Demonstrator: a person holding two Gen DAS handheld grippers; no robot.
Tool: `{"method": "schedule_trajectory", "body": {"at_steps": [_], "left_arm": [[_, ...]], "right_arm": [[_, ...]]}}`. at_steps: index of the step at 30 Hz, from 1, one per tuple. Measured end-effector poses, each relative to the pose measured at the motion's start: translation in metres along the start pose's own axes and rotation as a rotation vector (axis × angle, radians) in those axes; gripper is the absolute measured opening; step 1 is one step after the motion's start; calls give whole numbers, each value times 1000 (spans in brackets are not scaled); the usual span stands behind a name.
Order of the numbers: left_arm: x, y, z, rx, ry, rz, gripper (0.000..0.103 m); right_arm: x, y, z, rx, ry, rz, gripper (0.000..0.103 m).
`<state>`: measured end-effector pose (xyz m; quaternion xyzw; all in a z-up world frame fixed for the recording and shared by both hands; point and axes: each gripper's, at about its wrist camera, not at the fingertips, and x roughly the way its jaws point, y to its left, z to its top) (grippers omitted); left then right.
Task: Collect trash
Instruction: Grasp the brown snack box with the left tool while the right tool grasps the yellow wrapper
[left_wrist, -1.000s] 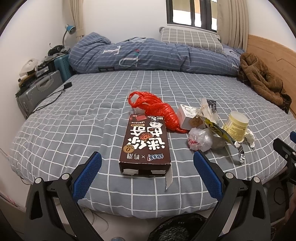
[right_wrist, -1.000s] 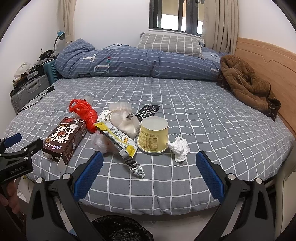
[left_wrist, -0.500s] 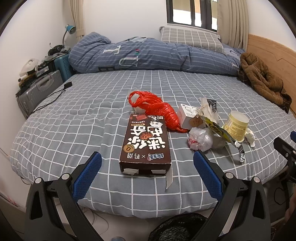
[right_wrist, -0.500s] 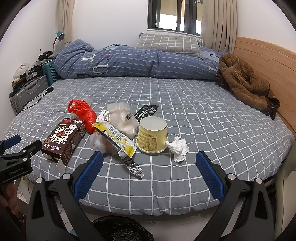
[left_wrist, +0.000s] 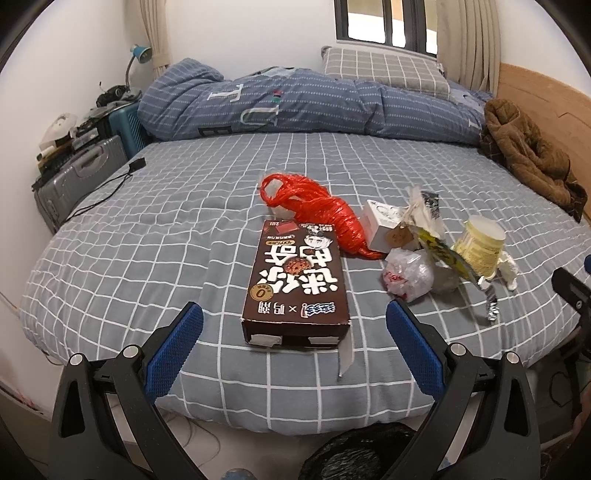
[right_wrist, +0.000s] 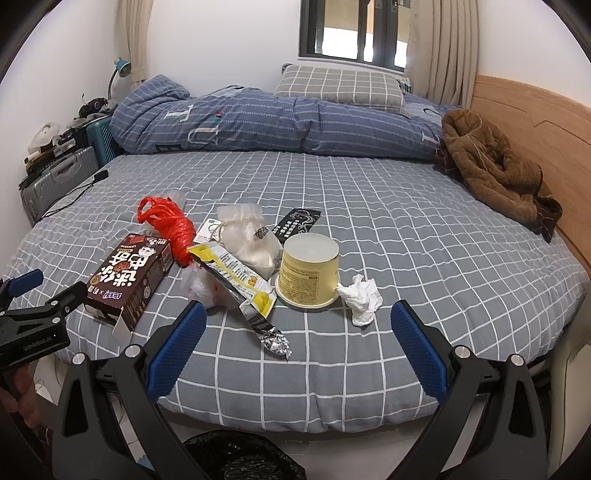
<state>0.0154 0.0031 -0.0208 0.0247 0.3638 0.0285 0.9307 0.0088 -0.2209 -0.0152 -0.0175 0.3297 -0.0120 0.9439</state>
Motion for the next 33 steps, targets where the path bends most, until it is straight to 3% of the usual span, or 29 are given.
{"method": "schedule_trajectory", "body": {"at_steps": [17,33], "left_arm": [[68,0,10,7,142,-9,97],[118,5,10,-48,206,-44,97]], "right_arm": [[73,47,8,-116,82,37,94],[128,60,10,-114,152,61,69]]}}
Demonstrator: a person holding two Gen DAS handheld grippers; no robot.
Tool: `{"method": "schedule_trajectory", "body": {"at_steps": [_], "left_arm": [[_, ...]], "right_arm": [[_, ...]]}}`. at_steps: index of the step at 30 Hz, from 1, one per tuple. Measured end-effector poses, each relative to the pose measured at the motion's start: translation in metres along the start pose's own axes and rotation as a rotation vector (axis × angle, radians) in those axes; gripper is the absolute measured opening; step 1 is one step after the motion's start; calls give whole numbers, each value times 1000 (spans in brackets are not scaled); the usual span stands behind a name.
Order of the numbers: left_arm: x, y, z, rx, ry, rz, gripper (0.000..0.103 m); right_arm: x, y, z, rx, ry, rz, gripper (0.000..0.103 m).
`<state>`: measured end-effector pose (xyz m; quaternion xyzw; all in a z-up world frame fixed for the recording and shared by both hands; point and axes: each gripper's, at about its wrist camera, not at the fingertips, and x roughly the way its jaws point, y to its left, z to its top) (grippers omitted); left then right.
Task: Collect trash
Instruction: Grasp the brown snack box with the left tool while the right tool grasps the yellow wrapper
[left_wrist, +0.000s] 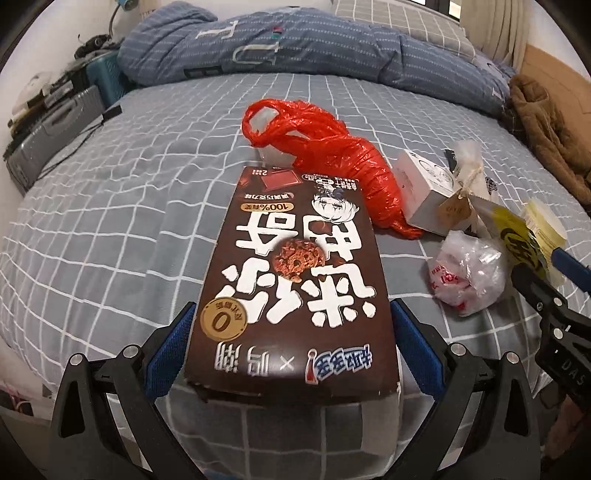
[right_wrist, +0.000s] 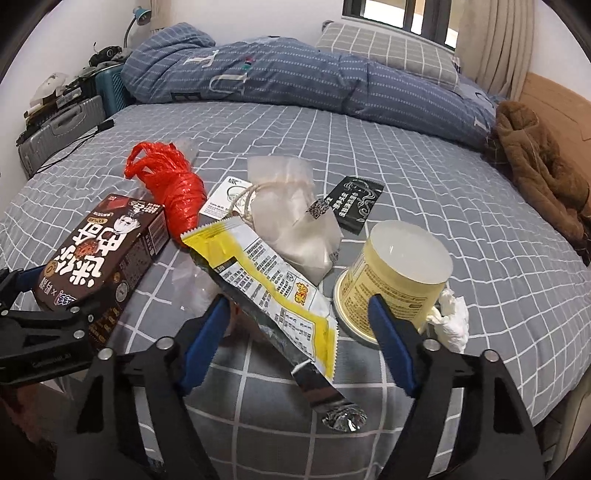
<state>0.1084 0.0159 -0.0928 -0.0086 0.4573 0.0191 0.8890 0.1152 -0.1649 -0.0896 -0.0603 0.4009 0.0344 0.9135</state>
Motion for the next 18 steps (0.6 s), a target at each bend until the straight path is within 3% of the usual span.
{"method": "schedule_trajectory", "body": {"at_steps": [8,13,18], "left_arm": [[10,-1,3,-13,-4,2,96],[11,1,2,-13,-9,9,91],[8,1,1,-15,-4,5,90]], "right_arm": [[11,-5,-2,38,27,44,44],[12,-6,-2,54,36,72,20],[10,-5,-3,43,29,62,10]]}}
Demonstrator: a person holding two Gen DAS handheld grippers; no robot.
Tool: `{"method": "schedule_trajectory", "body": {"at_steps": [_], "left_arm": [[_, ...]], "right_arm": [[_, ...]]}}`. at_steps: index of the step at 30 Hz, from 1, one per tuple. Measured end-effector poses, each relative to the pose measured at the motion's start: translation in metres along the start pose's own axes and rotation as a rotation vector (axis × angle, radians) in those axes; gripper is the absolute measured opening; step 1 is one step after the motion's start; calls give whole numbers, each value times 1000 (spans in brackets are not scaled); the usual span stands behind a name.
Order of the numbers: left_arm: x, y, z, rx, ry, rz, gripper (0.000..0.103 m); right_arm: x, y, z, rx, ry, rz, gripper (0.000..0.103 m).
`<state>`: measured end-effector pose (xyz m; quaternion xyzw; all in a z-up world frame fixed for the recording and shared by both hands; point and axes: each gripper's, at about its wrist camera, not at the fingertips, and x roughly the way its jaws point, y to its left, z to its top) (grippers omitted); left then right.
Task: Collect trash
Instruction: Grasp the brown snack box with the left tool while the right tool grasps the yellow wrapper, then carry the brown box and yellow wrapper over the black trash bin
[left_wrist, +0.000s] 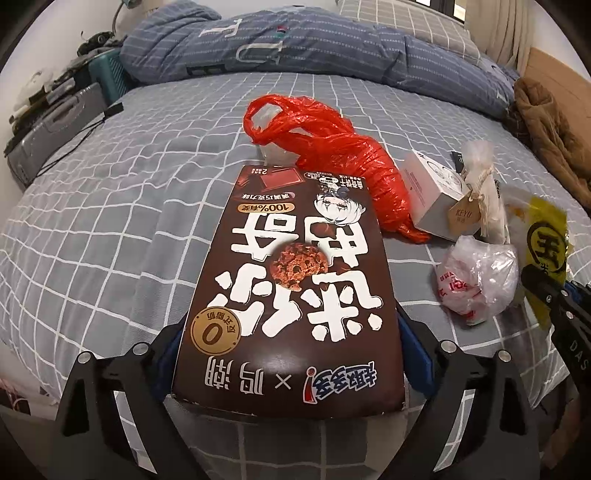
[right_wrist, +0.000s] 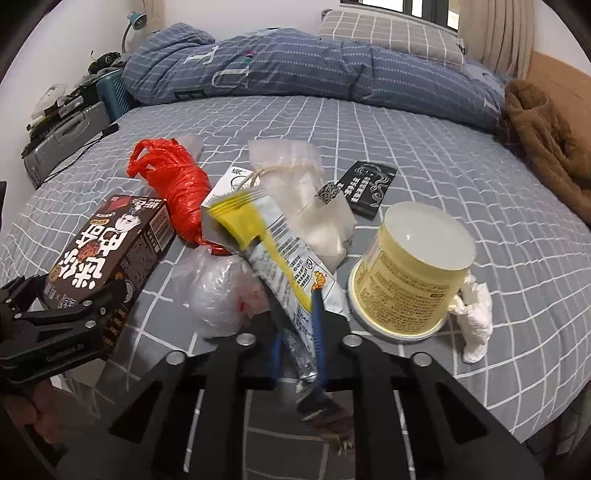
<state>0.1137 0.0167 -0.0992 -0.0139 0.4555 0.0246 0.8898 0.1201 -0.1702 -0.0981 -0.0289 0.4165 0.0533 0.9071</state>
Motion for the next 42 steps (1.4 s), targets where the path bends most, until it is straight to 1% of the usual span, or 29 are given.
{"method": "schedule_trajectory", "body": {"at_steps": [4,9,21,26,34,39,42], "left_arm": [[-4,1,1,-4,-1,-19,90],[-11,2,1,8,-6,-19,90],[-44,1,1,21,-45,-34,90],[-58,-1,-5,47,-70,-34,90],[-87,-1,-19,40,-90,-73,90],[-99,-4,-33,56,-102,-56,90],[-102,-4,-45,52,-96,-57,90]], "right_arm": [[-4,-3,1,5,-5,2,9],[-12,-6,2,7,-15,11,7],[-49,-8,8,12,-52,36,2],[-64,-9,8,20,-67,46,2],[-91,-6,-5,33,-85,74,2],[-102,-2,-17,30,-89,81,2],[-105,1,-26,33,-73,87,2]]}}
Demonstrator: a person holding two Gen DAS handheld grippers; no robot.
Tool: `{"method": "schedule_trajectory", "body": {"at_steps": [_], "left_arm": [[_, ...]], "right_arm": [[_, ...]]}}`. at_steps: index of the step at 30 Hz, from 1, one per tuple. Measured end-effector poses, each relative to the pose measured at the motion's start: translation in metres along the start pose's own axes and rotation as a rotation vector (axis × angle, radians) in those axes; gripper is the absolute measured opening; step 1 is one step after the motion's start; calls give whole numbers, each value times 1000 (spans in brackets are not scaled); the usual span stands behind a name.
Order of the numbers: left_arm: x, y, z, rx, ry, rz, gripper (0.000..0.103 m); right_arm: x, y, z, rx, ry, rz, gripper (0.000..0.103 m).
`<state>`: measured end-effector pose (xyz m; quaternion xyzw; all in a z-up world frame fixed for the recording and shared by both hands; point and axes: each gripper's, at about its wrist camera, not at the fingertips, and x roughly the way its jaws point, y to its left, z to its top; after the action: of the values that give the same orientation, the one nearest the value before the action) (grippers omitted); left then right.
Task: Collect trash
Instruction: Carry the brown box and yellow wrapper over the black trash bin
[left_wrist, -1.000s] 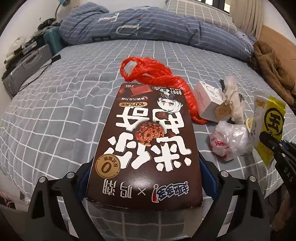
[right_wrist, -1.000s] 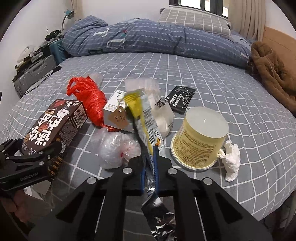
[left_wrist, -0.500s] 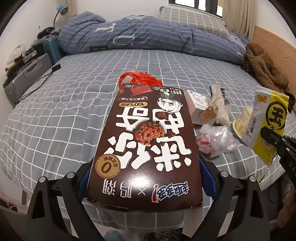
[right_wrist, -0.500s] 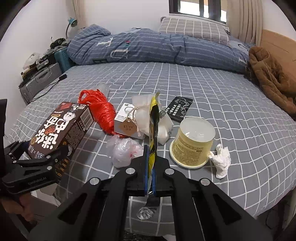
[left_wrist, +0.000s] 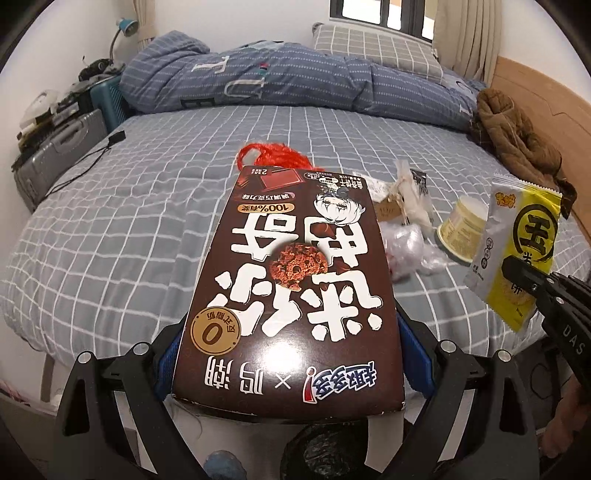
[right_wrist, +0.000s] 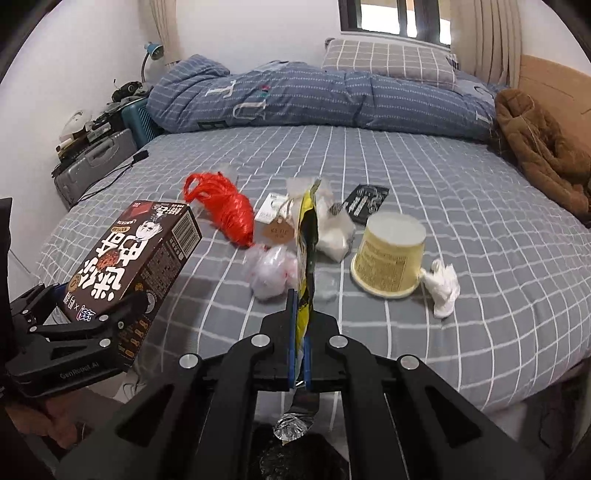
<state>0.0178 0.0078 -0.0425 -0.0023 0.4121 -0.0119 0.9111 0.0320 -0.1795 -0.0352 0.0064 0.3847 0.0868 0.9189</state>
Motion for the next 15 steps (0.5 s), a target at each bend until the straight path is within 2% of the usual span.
{"method": "schedule_trajectory", "body": {"at_steps": [15], "left_arm": [[-26,7,-62,-35,56,-1,90]], "right_arm": [[-28,24,-48,-20,58,24,2]]}}
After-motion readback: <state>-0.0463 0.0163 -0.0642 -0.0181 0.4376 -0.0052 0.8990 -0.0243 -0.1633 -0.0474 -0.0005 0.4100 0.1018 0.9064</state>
